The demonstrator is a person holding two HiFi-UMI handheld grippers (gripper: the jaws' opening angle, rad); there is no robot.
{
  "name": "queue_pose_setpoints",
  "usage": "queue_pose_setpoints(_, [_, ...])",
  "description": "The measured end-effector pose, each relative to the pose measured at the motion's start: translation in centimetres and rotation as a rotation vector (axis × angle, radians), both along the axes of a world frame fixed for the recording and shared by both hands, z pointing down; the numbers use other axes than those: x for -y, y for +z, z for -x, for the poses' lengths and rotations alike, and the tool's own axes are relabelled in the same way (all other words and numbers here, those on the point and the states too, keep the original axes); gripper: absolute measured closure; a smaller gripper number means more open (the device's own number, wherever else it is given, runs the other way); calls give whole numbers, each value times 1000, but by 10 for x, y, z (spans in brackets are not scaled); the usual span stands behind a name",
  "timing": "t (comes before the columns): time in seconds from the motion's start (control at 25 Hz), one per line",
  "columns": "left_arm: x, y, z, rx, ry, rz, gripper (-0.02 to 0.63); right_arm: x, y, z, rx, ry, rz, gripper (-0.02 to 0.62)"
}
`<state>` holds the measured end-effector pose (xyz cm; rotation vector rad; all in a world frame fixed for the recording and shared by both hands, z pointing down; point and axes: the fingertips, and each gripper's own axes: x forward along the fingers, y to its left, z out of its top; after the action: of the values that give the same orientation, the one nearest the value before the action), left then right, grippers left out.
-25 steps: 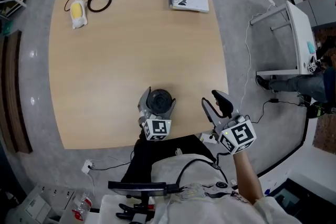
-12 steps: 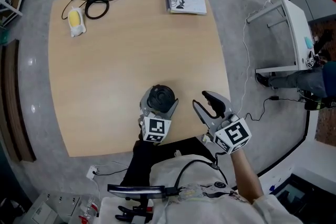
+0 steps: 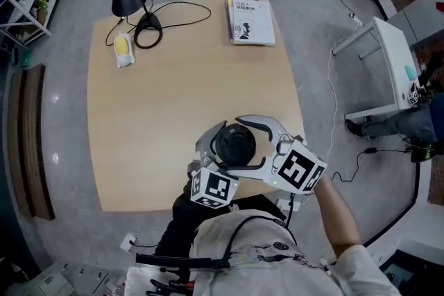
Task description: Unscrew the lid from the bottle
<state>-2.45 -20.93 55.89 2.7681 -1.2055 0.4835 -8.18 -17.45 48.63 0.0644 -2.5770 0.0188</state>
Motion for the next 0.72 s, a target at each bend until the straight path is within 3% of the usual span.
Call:
queue_pose_setpoints(0.08, [-8, -19, -11, 6, 41, -4, 178, -10, -11, -2, -13, -93, -10, 118])
queue_pose_setpoints(0.2, [-19, -47, -28, -45, 92, 9, 183, -23, -48, -7, 74, -188, 23, 118])
queue_pose_setpoints(0.32, [-34, -67, -49, -50, 169, 5, 183, -41, -69, -26, 94, -317, 29, 120])
queue_pose_setpoints(0.44, [-64, -82, -81, -78, 323, 27, 183, -72, -82, -56, 109, -566, 67, 120])
queue_pose_setpoints(0.56, [-87, -98, -112, -200, 408, 86, 183, -93, -90, -85, 111, -780, 212, 118])
queue_pose_setpoints(0.64, [-85, -100, -118, -246, 362, 116, 183, -91, -94, -91, 93, -769, 224, 115])
queue_pose_setpoints(0.68, [-81, -98, -117, -248, 312, 125, 183, -85, -97, -93, 85, -707, 182, 104])
queue_pose_setpoints(0.72, [-75, -95, -112, -238, 249, 131, 183, -77, -101, -95, 82, -615, 126, 47])
